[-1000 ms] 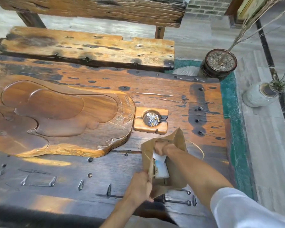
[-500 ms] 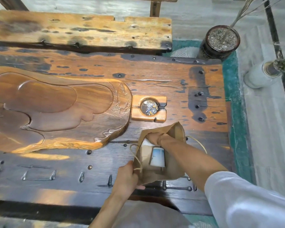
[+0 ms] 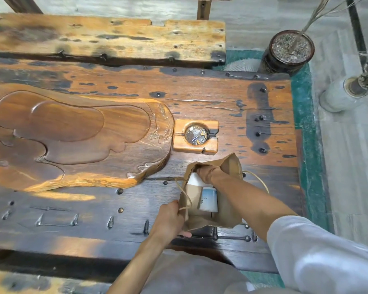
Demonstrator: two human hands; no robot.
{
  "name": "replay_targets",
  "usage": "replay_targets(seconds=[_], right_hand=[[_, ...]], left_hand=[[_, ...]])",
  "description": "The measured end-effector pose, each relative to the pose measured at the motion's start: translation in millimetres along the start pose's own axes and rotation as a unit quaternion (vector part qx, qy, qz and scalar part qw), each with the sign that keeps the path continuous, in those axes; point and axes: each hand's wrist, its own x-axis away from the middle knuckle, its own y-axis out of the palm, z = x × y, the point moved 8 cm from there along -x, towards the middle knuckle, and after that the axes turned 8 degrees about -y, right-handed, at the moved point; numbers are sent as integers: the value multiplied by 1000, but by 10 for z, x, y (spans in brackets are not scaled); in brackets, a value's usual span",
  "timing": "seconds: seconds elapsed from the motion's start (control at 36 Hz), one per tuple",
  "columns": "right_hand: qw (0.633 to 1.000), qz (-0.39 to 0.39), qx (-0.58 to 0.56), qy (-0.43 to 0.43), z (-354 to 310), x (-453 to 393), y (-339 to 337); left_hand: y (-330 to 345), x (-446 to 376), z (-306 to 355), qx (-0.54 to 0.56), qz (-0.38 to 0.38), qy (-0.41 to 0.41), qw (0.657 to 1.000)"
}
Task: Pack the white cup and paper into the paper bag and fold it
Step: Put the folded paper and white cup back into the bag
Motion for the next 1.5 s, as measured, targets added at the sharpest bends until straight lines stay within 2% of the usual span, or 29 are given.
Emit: replay_targets(seconds=[0.08,0.19,0.28,0.36,0.53,0.61,0.72,0.81,0.94,1.17,1.25,1.5], right_hand=[[997,-14,79,-13,209,-406,215],[995,-8,99,-26,-245,222,12],[990,49,128,-31,-307,337,-80],[977,24,208,-50,-353,404,17],[937,31,342,-69,-304,445,309],[943,47,326,-35,-152,402,418],[963,40,259,67,137,392,386],[971,46,208,109,263,374,356],[967,60,231,86,229,264,337],[956,79,281,17,175,243,414],[953,69,293,-13,148,264,391],[957,20,288,-19,75,396,222]], left_hand=[[-4,-14,-21,10,2,-7,1000],[10,-12,-11,7,-1,-2,1000],[29,9,25,-13,-7,10,1000],[47,22,42,-27,-9,14,999],[107,68,93,1,-25,18,1000],[131,31,84,-23,-21,15,999],[143,-2,95,-64,-24,13,998],[145,21,124,-72,-32,21,997],[188,75,185,-59,-41,42,997],[226,13,182,-60,-56,25,996],[255,8,181,-61,-62,21,996],[299,24,226,-73,-58,24,995]])
